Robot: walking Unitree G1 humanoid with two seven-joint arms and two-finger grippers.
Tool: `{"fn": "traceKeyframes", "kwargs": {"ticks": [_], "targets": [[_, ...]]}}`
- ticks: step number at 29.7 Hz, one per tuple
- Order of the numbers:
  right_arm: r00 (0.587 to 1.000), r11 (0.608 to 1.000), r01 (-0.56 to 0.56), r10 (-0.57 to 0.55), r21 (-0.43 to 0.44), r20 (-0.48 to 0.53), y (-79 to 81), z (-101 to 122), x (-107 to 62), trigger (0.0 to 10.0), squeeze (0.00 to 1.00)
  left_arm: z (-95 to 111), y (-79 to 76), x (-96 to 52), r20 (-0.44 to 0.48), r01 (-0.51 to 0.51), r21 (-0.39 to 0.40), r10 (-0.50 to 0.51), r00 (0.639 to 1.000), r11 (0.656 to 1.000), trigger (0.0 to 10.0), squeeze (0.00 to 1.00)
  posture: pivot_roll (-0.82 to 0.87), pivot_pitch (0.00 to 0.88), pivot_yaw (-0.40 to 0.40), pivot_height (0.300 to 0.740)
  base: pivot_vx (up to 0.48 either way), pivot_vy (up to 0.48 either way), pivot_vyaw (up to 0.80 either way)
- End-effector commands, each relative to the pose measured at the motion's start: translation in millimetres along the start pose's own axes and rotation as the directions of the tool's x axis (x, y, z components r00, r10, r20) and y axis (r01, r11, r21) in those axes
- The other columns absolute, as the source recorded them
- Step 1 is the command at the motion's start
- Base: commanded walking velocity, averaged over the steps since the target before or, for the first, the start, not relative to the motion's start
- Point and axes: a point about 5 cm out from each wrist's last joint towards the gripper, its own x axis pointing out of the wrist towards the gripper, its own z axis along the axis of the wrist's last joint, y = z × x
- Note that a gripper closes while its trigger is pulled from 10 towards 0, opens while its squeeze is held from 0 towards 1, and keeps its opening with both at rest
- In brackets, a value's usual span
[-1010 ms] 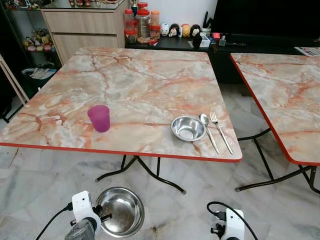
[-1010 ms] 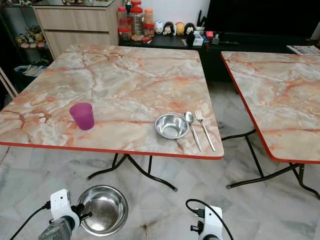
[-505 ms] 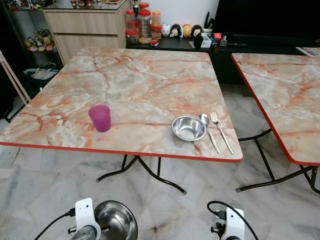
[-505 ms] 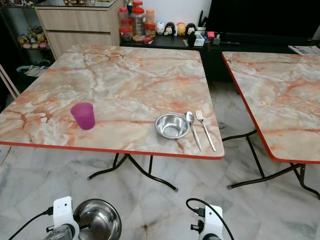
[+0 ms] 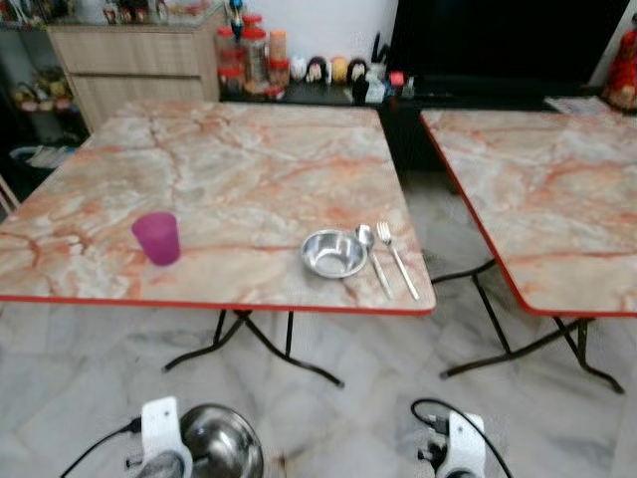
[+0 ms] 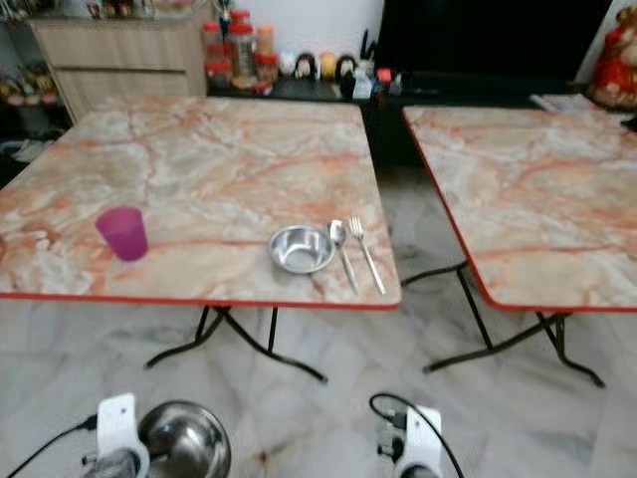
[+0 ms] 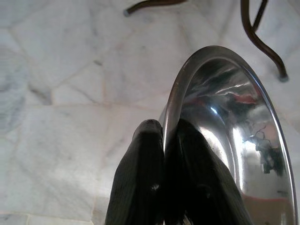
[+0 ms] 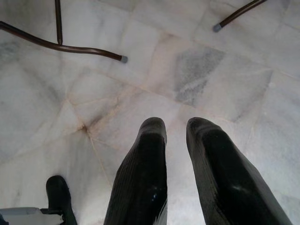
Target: Setting the table
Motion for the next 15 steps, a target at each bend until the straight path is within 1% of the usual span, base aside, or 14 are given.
{"fn": "traceKeyframes", "kwargs": {"ticks": [1,4,15], "targets": [[1.000,1.000,0.020,-0.020,0.002,0.010,-7.7,2.0,-0.4,10.0,0.00,-7.2,-5.5,-1.4,-0.027,0.007,-0.008,-0.008,1.000,1.000,10.0,0.00,0.01,0.000,-0.032,0.740,0.000,-0.398,0.00],[1.000,1.000,0.020,-0.020,0.000,0.010,-8.2,2.1,-0.4,10.0,0.00,-8.9,-4.1,-1.8,-0.033,-0.002,-0.020,0.001,0.999,1.000,10.0,0.00,0.00,0.000,-0.033,0.740,0.000,-0.400,0.00],[0.999,1.000,0.030,-0.030,-0.005,0.013,-11.7,2.6,-0.7,10.0,0.00,-12.6,-5.1,-2.6,-0.043,0.005,-0.005,-0.005,0.999,1.000,10.0,0.00,-0.01,0.000,-0.028,0.740,0.000,-0.398,0.00]]}}
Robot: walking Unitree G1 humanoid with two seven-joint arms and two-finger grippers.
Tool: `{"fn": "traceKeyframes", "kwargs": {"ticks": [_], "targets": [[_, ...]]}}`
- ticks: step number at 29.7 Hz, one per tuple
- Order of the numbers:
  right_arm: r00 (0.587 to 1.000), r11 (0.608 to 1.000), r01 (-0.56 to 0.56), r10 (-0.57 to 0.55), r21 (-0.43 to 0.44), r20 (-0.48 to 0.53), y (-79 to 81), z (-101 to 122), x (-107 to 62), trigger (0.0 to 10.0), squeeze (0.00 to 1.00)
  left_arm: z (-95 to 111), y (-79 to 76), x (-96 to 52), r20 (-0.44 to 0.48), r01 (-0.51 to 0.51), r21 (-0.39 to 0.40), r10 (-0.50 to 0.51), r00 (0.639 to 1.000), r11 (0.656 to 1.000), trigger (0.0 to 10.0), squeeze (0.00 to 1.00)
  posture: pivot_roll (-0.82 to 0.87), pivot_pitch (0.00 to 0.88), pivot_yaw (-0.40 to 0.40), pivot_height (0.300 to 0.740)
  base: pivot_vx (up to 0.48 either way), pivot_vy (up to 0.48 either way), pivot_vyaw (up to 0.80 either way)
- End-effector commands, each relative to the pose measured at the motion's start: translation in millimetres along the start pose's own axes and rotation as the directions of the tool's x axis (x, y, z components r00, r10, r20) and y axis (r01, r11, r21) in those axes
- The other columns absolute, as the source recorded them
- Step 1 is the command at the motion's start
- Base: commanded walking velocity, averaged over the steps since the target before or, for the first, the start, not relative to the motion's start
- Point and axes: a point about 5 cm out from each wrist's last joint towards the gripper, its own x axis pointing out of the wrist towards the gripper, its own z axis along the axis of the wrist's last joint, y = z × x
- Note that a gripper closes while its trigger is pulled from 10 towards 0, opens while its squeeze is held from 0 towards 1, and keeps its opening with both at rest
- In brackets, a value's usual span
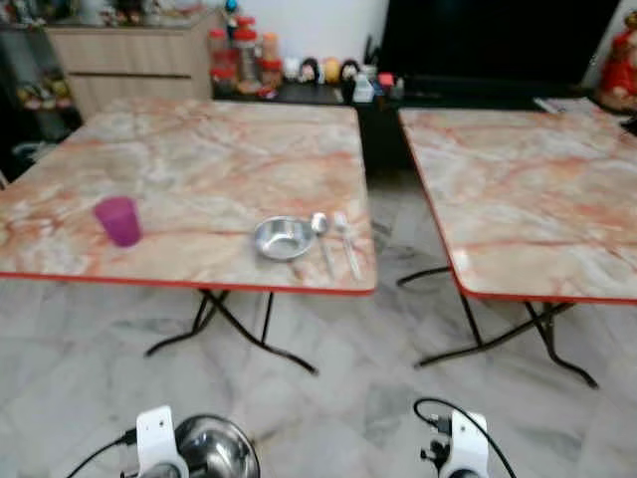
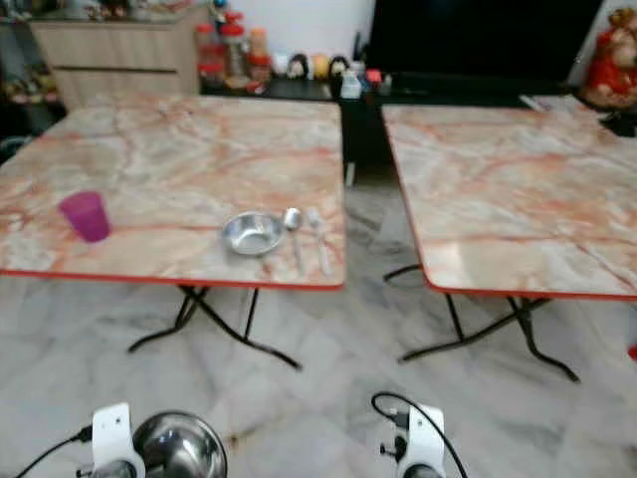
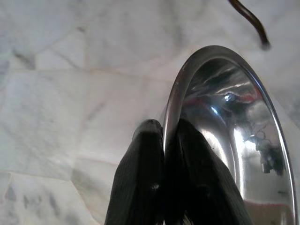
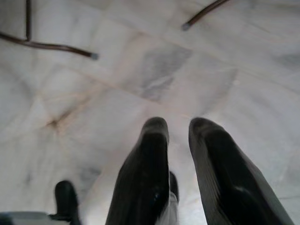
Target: Setting the table
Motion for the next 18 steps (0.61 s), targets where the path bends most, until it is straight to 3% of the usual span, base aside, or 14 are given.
{"fn": "traceKeyframes", "kwargs": {"ticks": [1,7,10,18], "targets": [[1.000,1.000,0.018,-0.018,0.002,0.008,-6.1,1,-0.3,10.0,0.00,0,-7.6,-0.3,-0.008,0.018,0.002,-0.018,1.000,1.000,10.0,0.00,-0.01,0.000,-0.025,0.740,0.000,-0.398,0.00],[1.000,1.000,0.015,-0.015,0.001,0.002,-5.2,-2,-1.0,10.0,0.00,-3,-6.6,-0.8,-0.010,0.020,-0.007,-0.020,1.000,1.000,10.0,0.00,-0.01,0.000,-0.021,0.740,0.000,-0.397,0.00],[1.000,1.000,0.015,-0.015,0.003,0.006,-5.2,-2,-1.2,10.0,0.00,1,-7.9,-0.7,0.022,0.042,-0.107,-0.039,0.999,0.993,10.0,0.00,-0.01,0.000,-0.021,0.740,0.000,-0.396,0.00],[1.000,1.000,0.014,-0.014,0.008,0.019,-6.0,0,-1.1,10.0,0.00,11,-8.5,0.0,0.090,0.076,-0.256,-0.054,0.994,0.964,10.0,0.00,-0.02,0.000,-0.020,0.740,0.000,-0.392,0.00]]}}
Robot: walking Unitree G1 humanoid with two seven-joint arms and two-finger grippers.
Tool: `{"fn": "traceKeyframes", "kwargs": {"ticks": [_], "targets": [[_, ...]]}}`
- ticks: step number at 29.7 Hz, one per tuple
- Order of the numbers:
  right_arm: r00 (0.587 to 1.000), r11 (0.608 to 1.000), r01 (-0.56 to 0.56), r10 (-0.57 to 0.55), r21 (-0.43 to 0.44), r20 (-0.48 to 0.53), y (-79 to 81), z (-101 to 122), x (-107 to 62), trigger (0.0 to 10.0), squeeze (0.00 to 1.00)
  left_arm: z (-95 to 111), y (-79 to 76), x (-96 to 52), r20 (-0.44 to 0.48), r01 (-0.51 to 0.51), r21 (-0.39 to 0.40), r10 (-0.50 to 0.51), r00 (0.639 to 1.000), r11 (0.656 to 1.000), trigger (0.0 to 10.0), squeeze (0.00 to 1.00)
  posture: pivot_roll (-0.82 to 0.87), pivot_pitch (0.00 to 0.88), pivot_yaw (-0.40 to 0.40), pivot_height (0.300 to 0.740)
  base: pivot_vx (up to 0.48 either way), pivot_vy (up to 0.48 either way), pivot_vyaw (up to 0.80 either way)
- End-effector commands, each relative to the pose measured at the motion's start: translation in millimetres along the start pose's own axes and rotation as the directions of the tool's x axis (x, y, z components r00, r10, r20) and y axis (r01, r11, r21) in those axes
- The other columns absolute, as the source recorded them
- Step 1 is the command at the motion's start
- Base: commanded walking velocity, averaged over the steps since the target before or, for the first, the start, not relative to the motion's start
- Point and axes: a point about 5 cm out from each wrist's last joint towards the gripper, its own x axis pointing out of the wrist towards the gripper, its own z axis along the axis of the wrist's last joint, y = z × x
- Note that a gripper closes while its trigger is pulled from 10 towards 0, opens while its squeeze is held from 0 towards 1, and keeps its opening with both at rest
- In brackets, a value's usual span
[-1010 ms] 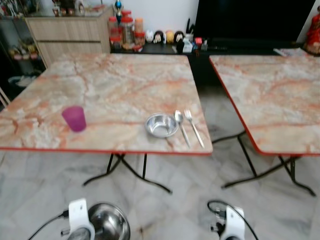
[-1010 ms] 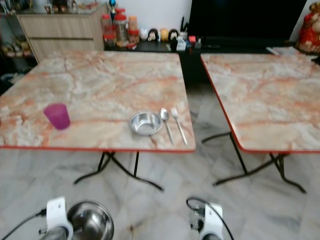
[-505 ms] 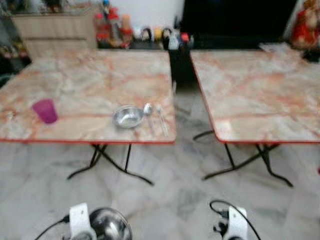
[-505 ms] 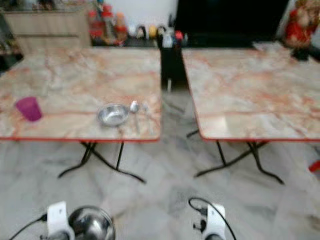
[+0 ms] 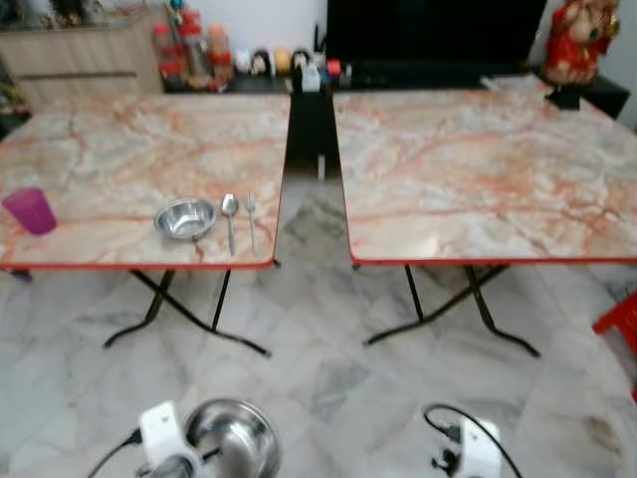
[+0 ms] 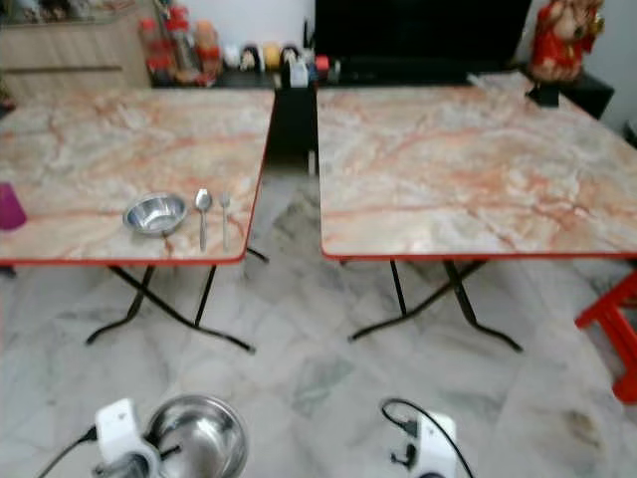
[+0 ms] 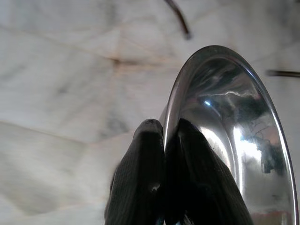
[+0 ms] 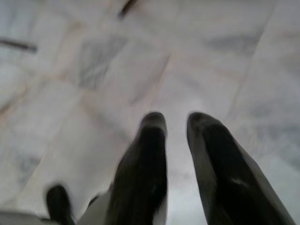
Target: Setting the table
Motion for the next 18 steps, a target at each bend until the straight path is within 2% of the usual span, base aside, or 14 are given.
{"fn": "traceKeyframes", "kwargs": {"ticks": [1,10,12,14,18], "targets": [[1.000,1.000,-0.022,0.022,0.011,0.020,8.6,5,1.5,10.0,0.00,12,9.1,1.2,0.051,-0.021,-0.043,0.023,0.998,0.999,10.0,0.00,-0.02,0.000,-0.020,0.740,0.000,-0.390,0.00],[0.999,1.000,-0.024,0.024,0.013,0.023,9.5,5,1.4,10.0,0.00,12,12.1,1.2,0.052,-0.033,-0.139,0.041,0.998,0.990,10.0,0.00,-0.01,0.000,-0.026,0.740,0.000,-0.390,0.00],[1.000,1.000,-0.024,0.023,0.015,0.020,9.8,4,1.3,10.0,0.00,9,11.7,1.1,0.034,-0.031,-0.118,0.035,0.999,0.993,10.0,0.00,-0.01,0.000,-0.027,0.740,0.000,-0.266,0.00],[1.000,1.000,-0.024,0.023,0.016,0.018,10.2,4,1.2,10.0,0.00,4,9.4,0.5,0.004,-0.023,-0.008,0.023,1.000,1.000,10.0,0.00,-0.01,0.000,-0.026,0.740,0.000,0.000,0.00],[1.000,1.000,-0.023,0.023,0.020,0.019,10.7,4,1.2,10.0,0.00,0,10.4,-0.6,-0.004,-0.016,0.018,0.016,1.000,1.000,10.0,0.00,-0.01,0.000,-0.022,0.740,0.000,0.000,0.00]]}}
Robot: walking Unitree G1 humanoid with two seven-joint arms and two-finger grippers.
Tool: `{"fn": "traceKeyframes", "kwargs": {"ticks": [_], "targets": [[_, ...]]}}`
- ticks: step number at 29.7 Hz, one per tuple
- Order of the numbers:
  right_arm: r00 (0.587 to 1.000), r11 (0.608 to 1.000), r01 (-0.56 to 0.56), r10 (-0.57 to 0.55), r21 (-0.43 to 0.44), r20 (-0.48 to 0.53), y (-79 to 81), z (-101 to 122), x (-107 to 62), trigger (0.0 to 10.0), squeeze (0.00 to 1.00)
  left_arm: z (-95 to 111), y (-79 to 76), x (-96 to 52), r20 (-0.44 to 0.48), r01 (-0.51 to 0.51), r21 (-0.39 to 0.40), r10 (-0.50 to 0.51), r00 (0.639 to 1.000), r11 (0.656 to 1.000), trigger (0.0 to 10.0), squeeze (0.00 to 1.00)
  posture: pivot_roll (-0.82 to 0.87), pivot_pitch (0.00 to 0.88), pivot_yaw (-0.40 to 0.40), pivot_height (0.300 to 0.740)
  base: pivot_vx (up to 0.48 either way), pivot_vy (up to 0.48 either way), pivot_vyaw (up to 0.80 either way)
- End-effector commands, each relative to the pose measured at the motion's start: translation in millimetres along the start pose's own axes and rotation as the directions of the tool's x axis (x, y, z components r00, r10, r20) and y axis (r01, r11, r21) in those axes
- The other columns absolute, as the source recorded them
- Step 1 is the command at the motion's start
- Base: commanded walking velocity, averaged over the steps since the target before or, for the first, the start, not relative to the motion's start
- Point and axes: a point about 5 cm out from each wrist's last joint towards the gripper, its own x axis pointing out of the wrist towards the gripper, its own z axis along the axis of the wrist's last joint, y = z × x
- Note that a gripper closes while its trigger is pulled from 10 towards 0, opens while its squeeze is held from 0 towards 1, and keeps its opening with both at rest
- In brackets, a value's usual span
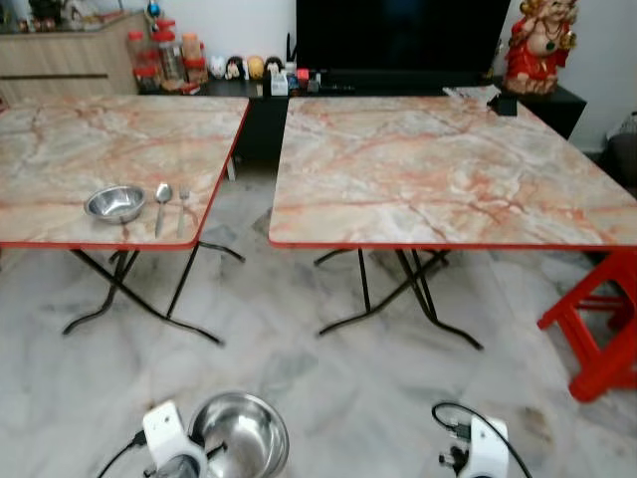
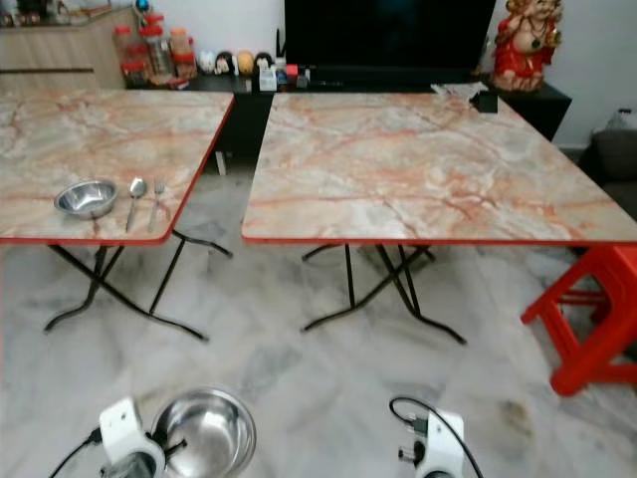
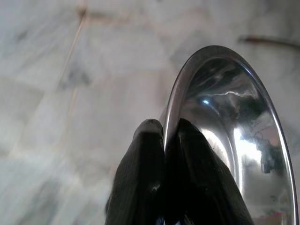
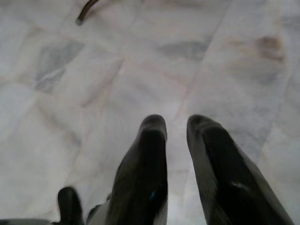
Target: Setting the table
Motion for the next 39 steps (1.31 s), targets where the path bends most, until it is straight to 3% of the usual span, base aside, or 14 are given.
{"fn": "traceKeyframes", "kwargs": {"ticks": [1,11,33,39], "targets": [[1.000,1.000,0.005,-0.005,0.003,0.012,-1.4,3,0.4,10.0,0.00,-1,3.3,-0.2,-0.012,-0.010,0.037,0.011,1.000,0.999,10.0,0.00,-0.01,0.000,-0.019,0.740,0.000,0.000,0.00],[1.000,1.000,0.010,-0.010,0.004,0.010,-0.2,1,-0.1,10.0,0.00,-6,10.0,-1.8,-0.029,-0.026,0.073,0.028,0.999,0.997,10.0,0.00,-0.02,0.000,-0.009,0.740,0.330,0.000,0.00],[1.000,1.000,0.026,-0.026,-0.011,0.014,-4.1,2,-0.2,10.0,0.00,-5,11.5,-2.3,-0.014,-0.034,0.042,0.035,0.999,0.999,10.0,0.00,-0.02,0.000,-0.016,0.740,0.477,0.000,0.07],[1.000,0.999,0.027,-0.026,-0.018,0.008,-4.2,0,-0.5,10.0,0.00,-5,13.8,-2.6,-0.004,-0.039,0.022,0.039,0.999,0.999,10.0,0.00,-0.01,0.000,-0.018,0.740,0.101,0.000,0.00]]}}
